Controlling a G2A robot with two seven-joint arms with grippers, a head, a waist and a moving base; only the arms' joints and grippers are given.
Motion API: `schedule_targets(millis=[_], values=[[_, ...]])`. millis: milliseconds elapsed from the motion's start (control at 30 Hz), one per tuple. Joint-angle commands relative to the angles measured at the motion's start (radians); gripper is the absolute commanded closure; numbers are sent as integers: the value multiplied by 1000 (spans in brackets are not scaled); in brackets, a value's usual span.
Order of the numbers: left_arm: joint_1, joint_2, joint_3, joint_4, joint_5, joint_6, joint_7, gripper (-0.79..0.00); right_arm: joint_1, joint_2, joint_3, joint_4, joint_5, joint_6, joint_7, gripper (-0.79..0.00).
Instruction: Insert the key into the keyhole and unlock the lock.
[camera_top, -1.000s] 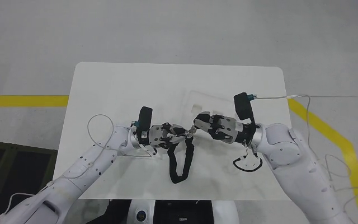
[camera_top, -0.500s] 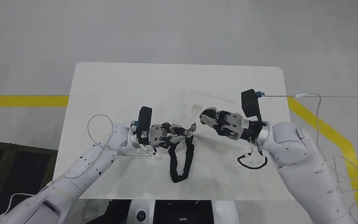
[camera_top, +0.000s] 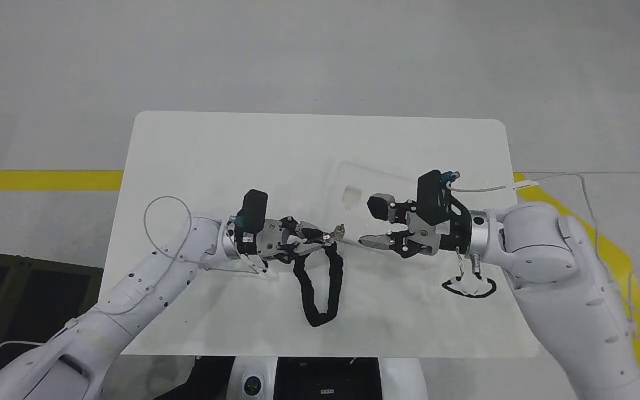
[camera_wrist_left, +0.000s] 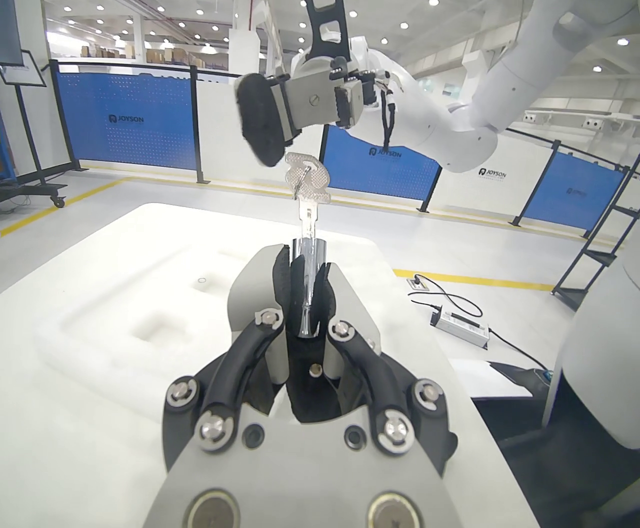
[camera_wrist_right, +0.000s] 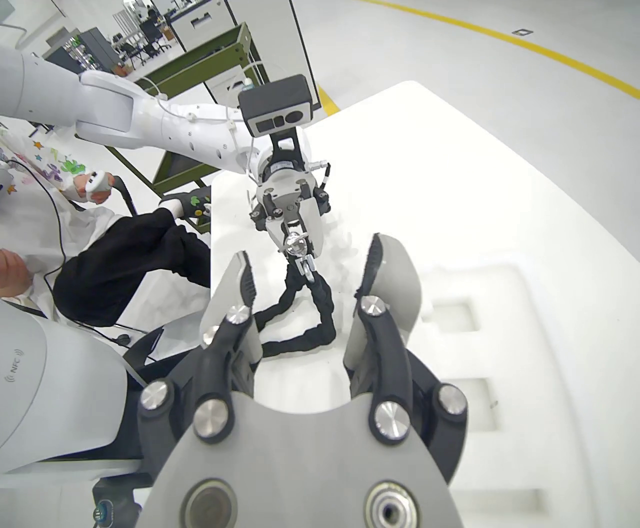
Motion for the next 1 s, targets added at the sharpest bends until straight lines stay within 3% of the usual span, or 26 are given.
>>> schedule_targets(millis=[0, 400, 567, 667, 967], values=[[-18, 15, 11, -6, 14, 0, 0, 0, 1, 2, 0, 9, 3, 7, 7, -785], [-59, 59, 18, -62, 59, 0, -43, 0, 0, 3, 3, -8, -37, 11, 3, -785], [-81, 71, 66, -71, 6, 0, -55, 0, 36, 7, -20, -13, -183, -178, -1, -785], [-109, 82, 119, -66, -52, 0, -78, 0, 58, 2, -35, 7, -301, -246, -75, -785], [-246, 111, 317, -70, -294, 0, -227, 0, 70, 13, -112, -63, -715, -246, -419, -785]])
